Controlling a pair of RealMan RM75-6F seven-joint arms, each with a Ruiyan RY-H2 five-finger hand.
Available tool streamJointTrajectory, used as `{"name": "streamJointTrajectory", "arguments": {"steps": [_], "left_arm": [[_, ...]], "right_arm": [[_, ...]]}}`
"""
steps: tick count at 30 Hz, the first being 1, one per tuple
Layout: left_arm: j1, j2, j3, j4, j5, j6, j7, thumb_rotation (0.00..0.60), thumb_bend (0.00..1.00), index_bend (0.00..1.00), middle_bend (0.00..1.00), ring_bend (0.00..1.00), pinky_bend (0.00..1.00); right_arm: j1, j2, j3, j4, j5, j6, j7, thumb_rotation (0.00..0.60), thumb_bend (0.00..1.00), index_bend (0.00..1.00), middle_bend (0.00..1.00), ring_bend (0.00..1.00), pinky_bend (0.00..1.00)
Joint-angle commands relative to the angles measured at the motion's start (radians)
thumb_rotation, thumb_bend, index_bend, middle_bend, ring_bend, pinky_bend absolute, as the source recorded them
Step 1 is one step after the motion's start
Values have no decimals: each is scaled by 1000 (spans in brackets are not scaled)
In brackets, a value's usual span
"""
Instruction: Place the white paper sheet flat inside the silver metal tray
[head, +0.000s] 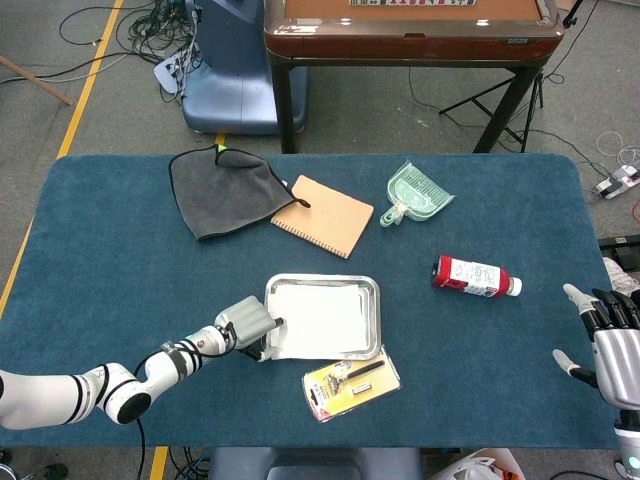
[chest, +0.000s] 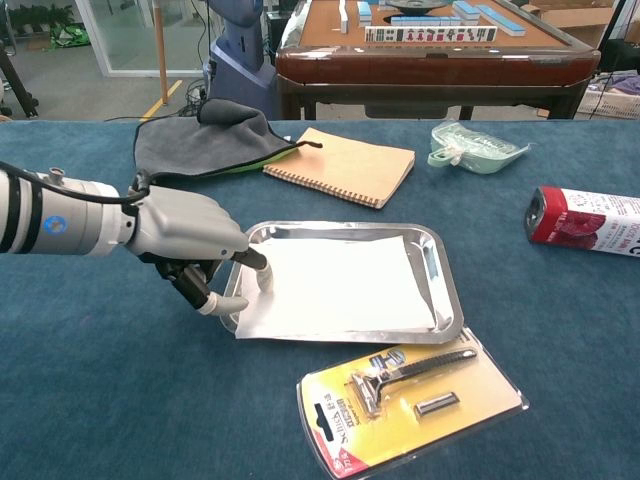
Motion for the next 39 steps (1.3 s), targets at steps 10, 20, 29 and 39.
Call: {"name": "streamJointTrajectory", "arguments": {"steps": [10,20,29,39], "left_arm": [[-5,-36,3,55,-9,17,47,136,387,189,1000,1000,1000],[3,-46,-2,72,8,37,54,163,385,171,1000,1000,1000],[36,-33,-60,34,49,91,-54,240,384,171,1000,1000,1000],[109,-18,-93,27,98,204,-122,276,382,161,958,918,981]], "right_arm": [[-5,2,0,-4,2,7,-4,600,101,173,275,147,168],[-9,3,-1,-8,2,13,-6,600,101,173,275,147,168],[-8,1,-1,-2,2,10,0,600,102,173,275,148,168],[-9,10,-1,4,-3,12,11,600,101,173,275,147,168]]}}
